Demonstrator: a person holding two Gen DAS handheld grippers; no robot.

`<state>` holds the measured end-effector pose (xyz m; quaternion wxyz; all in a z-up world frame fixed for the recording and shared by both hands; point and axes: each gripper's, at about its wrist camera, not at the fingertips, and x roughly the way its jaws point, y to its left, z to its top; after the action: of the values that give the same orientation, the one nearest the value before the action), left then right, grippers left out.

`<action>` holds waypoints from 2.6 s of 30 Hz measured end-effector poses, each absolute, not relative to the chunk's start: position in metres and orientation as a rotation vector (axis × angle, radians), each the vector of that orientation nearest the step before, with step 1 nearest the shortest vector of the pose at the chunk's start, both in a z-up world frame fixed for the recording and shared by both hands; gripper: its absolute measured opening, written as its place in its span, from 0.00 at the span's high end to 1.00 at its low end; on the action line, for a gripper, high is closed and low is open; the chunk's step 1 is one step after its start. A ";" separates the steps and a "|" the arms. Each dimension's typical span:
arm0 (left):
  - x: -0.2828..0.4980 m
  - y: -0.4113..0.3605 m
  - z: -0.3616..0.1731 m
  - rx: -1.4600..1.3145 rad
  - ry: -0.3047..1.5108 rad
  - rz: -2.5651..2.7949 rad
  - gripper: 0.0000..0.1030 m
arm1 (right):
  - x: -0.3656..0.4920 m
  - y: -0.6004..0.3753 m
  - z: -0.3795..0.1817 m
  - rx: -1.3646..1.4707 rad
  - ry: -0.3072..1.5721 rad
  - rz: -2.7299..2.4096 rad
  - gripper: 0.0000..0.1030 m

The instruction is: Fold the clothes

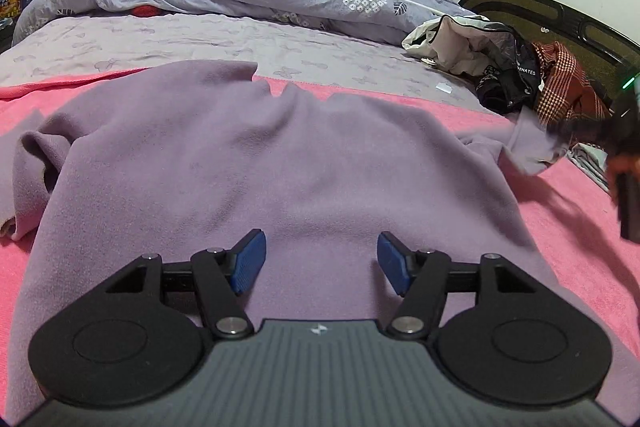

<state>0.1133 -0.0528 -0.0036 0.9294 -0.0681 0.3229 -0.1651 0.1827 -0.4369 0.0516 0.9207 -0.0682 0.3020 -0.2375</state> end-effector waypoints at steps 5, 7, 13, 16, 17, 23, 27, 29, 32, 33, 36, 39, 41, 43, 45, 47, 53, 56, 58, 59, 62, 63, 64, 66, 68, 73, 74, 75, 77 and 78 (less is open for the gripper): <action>0.111 -0.052 -0.004 -0.133 0.660 -0.338 0.36 | 0.191 -0.423 0.025 -0.317 0.576 -0.692 0.36; 0.111 -0.052 -0.003 -0.130 0.659 -0.337 0.36 | 0.183 -0.392 0.035 -0.304 0.462 -0.490 0.31; 0.096 -0.026 0.008 -0.193 0.546 -0.233 0.36 | 0.195 -0.270 0.042 -0.208 0.559 0.193 0.32; 0.092 -0.007 0.012 -0.230 0.500 -0.135 0.36 | 0.187 -0.222 0.026 -0.196 0.660 0.448 0.31; 0.090 -0.001 0.013 -0.242 0.485 -0.103 0.36 | 0.176 -0.215 0.024 -0.229 0.671 0.527 0.31; 0.081 0.037 0.019 -0.313 0.389 0.092 0.36 | 0.095 -0.197 0.031 -0.427 0.681 1.013 0.28; 0.080 0.046 0.022 -0.328 0.361 0.165 0.36 | 0.104 -0.230 0.052 -0.402 0.534 0.868 0.16; 0.082 0.040 0.023 -0.313 0.373 0.163 0.36 | 0.138 -0.243 0.054 -0.331 0.517 0.672 0.08; 0.085 0.045 0.018 -0.329 0.401 0.170 0.36 | 0.196 -0.256 0.049 -0.226 0.542 0.319 0.22; 0.087 0.046 0.016 -0.341 0.410 0.168 0.36 | 0.211 -0.257 0.043 -0.183 0.599 0.303 0.47; 0.091 0.054 0.011 -0.378 0.428 0.176 0.36 | 0.188 -0.237 0.040 -0.264 0.595 0.373 0.79; 0.088 0.059 0.011 -0.389 0.419 0.184 0.36 | 0.165 -0.218 0.038 -0.344 0.590 0.443 0.80; 0.087 0.059 0.011 -0.386 0.414 0.184 0.35 | 0.135 -0.208 0.041 -0.385 0.571 0.529 0.80; 0.088 0.059 0.011 -0.375 0.416 0.183 0.35 | 0.099 -0.202 0.043 -0.439 0.579 0.659 0.80; 0.088 0.057 0.012 -0.371 0.415 0.183 0.35 | 0.070 -0.196 0.037 -0.530 0.587 0.754 0.80; 0.088 0.056 0.012 -0.368 0.416 0.184 0.34 | 0.047 -0.188 0.031 -0.632 0.565 0.806 0.79; 0.091 0.056 0.010 -0.368 0.433 0.187 0.34 | 0.099 -0.195 0.057 -0.456 0.405 0.508 0.20; 0.092 0.060 0.008 -0.385 0.443 0.183 0.34 | 0.142 -0.194 0.054 -0.380 0.482 0.433 0.26; 0.092 0.064 0.006 -0.411 0.444 0.179 0.34 | 0.130 -0.191 0.050 -0.409 0.475 0.463 0.84; 0.090 0.065 0.007 -0.414 0.434 0.183 0.34 | 0.123 -0.189 0.049 -0.423 0.472 0.478 0.84; 0.084 0.064 0.012 -0.406 0.391 0.198 0.34 | 0.104 -0.185 0.044 -0.466 0.462 0.524 0.84; 0.083 0.064 0.014 -0.403 0.377 0.203 0.34 | 0.098 -0.184 0.042 -0.481 0.458 0.539 0.85; 0.081 0.064 0.016 -0.401 0.363 0.208 0.34 | 0.092 -0.182 0.040 -0.495 0.455 0.555 0.87; 0.077 0.063 0.020 -0.395 0.334 0.217 0.34 | 0.079 -0.179 0.037 -0.524 0.448 0.585 0.87; 0.075 0.062 0.024 -0.387 0.314 0.228 0.33 | 0.066 -0.176 0.034 -0.553 0.440 0.615 0.87; 0.088 0.060 0.054 -0.361 0.348 0.186 0.28 | 0.068 -0.186 0.036 -0.458 0.394 0.570 0.72; 0.097 0.059 0.061 -0.320 0.347 0.161 0.23 | 0.078 -0.192 0.040 -0.393 0.377 0.527 0.62; 0.107 0.057 0.066 -0.266 0.346 0.133 0.21 | 0.088 -0.199 0.044 -0.328 0.359 0.484 0.46; 0.139 0.049 0.070 -0.105 0.370 0.056 0.20 | 0.111 -0.217 0.050 -0.219 0.346 0.412 0.42; 0.156 0.042 0.067 -0.014 0.399 0.015 0.19 | 0.127 -0.221 0.048 -0.205 0.372 0.392 0.42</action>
<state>0.1562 0.0422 0.0670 0.9801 -0.0068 0.1980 0.0076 0.1270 -0.2205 0.0481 0.9586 -0.1010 0.1833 0.1933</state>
